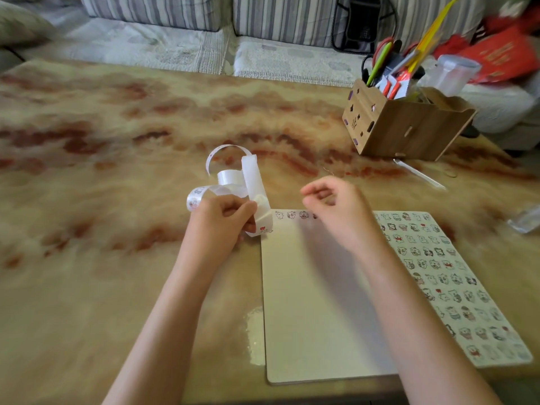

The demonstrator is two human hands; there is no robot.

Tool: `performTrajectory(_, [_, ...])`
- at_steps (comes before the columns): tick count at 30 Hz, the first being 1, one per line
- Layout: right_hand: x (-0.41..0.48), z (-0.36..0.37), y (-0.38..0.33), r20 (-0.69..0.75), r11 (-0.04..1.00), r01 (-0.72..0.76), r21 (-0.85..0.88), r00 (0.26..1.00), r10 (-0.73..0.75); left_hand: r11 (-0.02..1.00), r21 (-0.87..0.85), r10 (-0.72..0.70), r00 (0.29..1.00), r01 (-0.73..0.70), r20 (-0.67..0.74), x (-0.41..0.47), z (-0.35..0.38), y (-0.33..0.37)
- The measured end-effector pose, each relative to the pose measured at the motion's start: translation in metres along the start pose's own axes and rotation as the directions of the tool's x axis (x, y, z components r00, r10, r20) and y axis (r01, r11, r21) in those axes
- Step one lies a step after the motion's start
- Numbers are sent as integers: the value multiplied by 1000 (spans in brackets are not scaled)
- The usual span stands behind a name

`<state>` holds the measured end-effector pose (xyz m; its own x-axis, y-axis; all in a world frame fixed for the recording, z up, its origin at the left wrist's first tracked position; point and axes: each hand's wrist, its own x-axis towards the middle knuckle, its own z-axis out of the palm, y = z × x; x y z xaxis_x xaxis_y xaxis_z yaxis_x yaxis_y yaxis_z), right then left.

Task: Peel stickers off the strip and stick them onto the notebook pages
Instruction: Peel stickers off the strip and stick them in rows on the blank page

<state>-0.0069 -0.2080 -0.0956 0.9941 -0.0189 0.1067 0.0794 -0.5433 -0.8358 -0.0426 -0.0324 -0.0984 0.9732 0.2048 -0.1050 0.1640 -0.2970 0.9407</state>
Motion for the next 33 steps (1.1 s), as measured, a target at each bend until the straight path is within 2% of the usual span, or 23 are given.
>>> performTrajectory(4, [6, -36, 17, -155, 986, -82, -146, 986, 59, 999, 32, -14, 1000, 14, 19, 1, 2, -2])
performTrajectory(9, [8, -48, 35, -131, 954, -208, -215, 974, 183, 997, 82, -14, 999, 12, 33, 2, 2, -4])
performTrajectory(14, [5, -48, 35, -91, 940, -192, -283, 981, 173, 996, 91, -26, 999, 23, 32, 3, 3, -6])
performTrajectory(23, [2, -31, 35, -177, 857, -140, -495, 983, 58, 994, 97, -46, 998, 43, 32, 1, 2, -3])
performTrajectory(33, [5, -33, 43, -187, 882, -104, -460, 982, 18, 995, 92, -39, 999, 37, 25, 1, 3, -4])
